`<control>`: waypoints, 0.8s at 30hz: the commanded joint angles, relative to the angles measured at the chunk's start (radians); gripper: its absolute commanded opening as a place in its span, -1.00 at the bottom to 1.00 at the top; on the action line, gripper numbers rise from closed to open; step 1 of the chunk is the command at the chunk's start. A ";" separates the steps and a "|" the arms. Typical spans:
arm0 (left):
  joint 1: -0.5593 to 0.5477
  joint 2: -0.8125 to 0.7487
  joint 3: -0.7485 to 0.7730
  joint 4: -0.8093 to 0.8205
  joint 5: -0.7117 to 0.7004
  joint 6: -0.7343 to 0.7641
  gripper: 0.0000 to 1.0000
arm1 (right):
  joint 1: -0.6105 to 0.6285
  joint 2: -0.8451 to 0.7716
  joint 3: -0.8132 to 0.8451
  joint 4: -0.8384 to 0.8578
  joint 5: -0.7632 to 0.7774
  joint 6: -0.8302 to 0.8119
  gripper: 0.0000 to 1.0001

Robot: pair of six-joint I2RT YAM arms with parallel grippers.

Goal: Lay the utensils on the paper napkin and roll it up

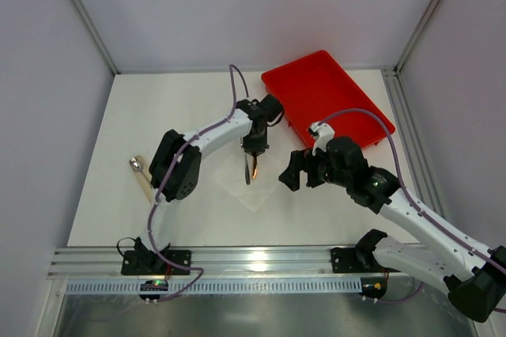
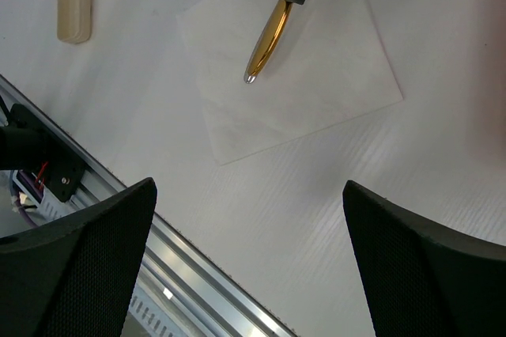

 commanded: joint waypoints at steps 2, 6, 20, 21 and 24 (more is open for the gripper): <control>0.007 -0.010 0.033 -0.030 -0.023 -0.050 -1.00 | -0.003 -0.026 0.034 -0.011 0.027 -0.024 0.99; 0.005 -0.007 0.032 -0.034 -0.029 -0.054 -1.00 | -0.004 -0.036 0.022 -0.011 0.035 -0.024 0.99; 0.005 0.020 0.019 -0.044 -0.048 -0.078 -1.00 | -0.004 -0.045 0.013 -0.013 0.038 -0.030 1.00; 0.005 0.029 0.021 -0.047 -0.045 -0.080 -1.00 | -0.004 -0.046 0.011 -0.014 0.040 -0.031 0.99; 0.005 0.039 0.022 -0.048 -0.042 -0.083 -1.00 | -0.004 -0.050 0.008 -0.016 0.044 -0.035 0.99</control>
